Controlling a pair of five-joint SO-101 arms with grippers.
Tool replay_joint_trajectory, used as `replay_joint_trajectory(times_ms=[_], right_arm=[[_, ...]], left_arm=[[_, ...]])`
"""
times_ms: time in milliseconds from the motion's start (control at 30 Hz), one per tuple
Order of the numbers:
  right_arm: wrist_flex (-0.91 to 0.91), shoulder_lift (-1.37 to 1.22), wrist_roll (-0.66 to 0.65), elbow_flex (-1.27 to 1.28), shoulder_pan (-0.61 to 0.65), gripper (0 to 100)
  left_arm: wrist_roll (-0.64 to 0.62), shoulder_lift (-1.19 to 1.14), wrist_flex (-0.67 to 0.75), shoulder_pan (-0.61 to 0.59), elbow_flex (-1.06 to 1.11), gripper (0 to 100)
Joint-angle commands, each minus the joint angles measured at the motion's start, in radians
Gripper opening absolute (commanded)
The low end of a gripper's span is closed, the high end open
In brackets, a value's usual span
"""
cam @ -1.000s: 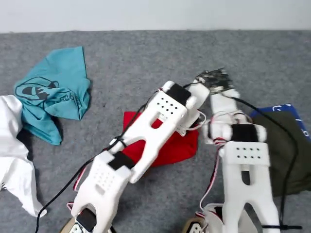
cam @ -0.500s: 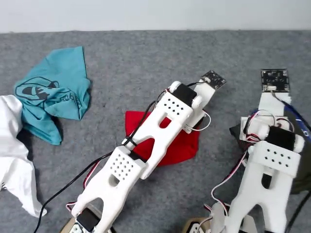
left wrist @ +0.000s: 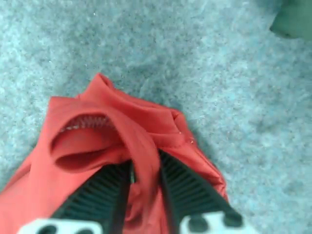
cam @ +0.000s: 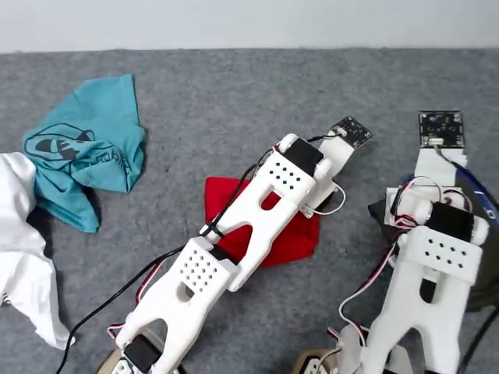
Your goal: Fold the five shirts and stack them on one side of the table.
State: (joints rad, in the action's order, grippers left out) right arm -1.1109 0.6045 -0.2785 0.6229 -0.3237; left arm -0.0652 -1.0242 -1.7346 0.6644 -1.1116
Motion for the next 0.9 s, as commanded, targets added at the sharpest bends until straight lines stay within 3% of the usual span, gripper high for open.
replay_joint_trajectory(times_ms=[0, 133, 300, 500, 667, 867], right_arm=[[0.008, 0.033, -0.009, -0.038, -0.012, 15.8], [0.008, 0.033, -0.011, -0.038, -0.012, 15.8], [0.008, 0.033, -0.008, -0.038, -0.012, 15.8], [0.004, 0.033, -0.005, -0.034, 0.024, 15.8], [-0.059, 0.028, -0.011, -0.034, 0.297, 15.8], [0.004, -0.022, -0.012, 0.043, 0.699, 15.8]], left_arm=[[0.012, 0.051, -0.021, -0.014, -0.033, 21], [0.009, 0.126, -0.018, -0.048, -0.074, 31], [0.011, 0.222, -0.021, -0.121, -0.142, 32], [0.011, 0.299, -0.023, -0.384, -0.137, 32], [0.011, 0.299, -0.023, -0.592, 0.065, 32], [0.012, 0.299, -0.017, -0.654, 0.410, 32]])
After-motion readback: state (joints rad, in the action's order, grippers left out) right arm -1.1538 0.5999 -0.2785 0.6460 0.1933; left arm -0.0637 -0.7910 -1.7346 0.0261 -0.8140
